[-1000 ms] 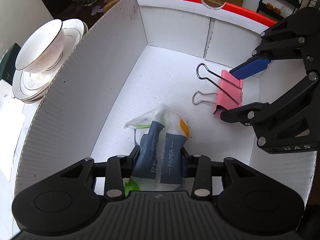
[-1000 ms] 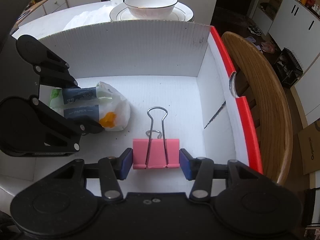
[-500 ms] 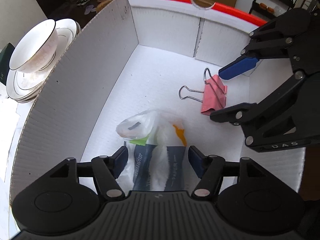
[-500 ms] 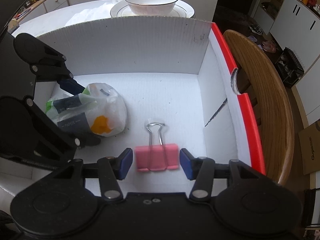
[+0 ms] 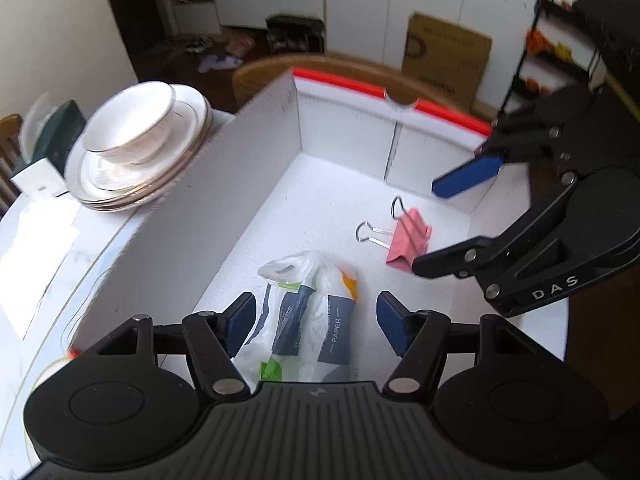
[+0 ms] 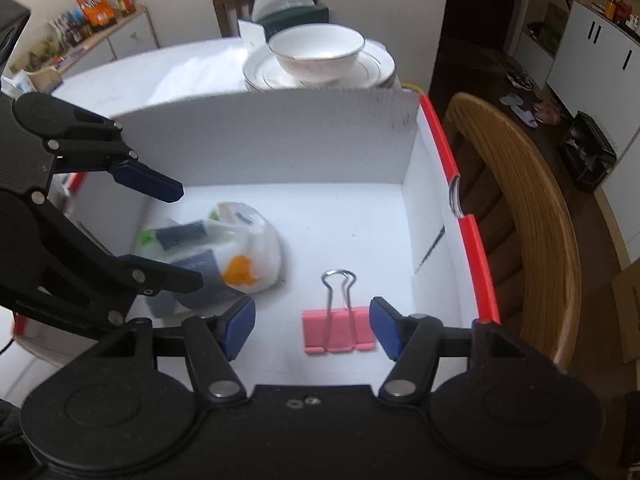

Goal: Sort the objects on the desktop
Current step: 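Open the right tool to drop the clip while the left tool releases the tissue pack, then withdraw both tools from the box back toward the table items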

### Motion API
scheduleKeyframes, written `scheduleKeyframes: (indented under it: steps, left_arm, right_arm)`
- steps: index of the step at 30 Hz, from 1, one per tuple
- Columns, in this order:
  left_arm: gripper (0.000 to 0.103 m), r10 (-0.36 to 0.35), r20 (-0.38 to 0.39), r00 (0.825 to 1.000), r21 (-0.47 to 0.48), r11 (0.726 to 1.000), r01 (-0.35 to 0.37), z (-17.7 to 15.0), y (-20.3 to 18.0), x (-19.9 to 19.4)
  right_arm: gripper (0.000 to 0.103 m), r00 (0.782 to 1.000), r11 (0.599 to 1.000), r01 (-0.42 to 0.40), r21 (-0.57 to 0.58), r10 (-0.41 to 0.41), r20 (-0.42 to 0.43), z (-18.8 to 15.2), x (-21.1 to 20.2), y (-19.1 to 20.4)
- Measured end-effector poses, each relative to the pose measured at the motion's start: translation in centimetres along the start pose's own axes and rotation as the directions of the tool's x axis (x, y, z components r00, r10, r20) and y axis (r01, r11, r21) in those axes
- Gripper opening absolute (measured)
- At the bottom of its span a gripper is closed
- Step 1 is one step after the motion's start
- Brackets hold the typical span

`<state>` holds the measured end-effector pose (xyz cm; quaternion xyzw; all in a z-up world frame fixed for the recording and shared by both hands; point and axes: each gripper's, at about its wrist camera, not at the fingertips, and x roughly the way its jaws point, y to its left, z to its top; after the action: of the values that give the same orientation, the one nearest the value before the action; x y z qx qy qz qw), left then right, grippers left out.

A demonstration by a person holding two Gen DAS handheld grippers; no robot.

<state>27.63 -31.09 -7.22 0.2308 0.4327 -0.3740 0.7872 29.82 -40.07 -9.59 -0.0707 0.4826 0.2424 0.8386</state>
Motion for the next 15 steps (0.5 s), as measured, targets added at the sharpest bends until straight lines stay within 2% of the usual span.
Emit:
scheduleKeyframes:
  steps: [7, 15]
  left_arm:
    - [0.066, 0.037, 0.112, 0.993, -0.053, 0.998, -0.031, -1.4, -0.4, -4.4]
    - [0.066, 0.077, 0.191, 0.979, -0.083, 0.995, -0.062, -3.4, -0.5, -8.1]
  right_arm:
    - [0.064, 0.997, 0.999, -0.039, -0.011, 0.04, 0.061, -0.5, -2.2, 1.2]
    - [0.07, 0.991, 0.999, -0.054, -0.003, 0.054, 0.121, -0.4, -3.9, 3.1]
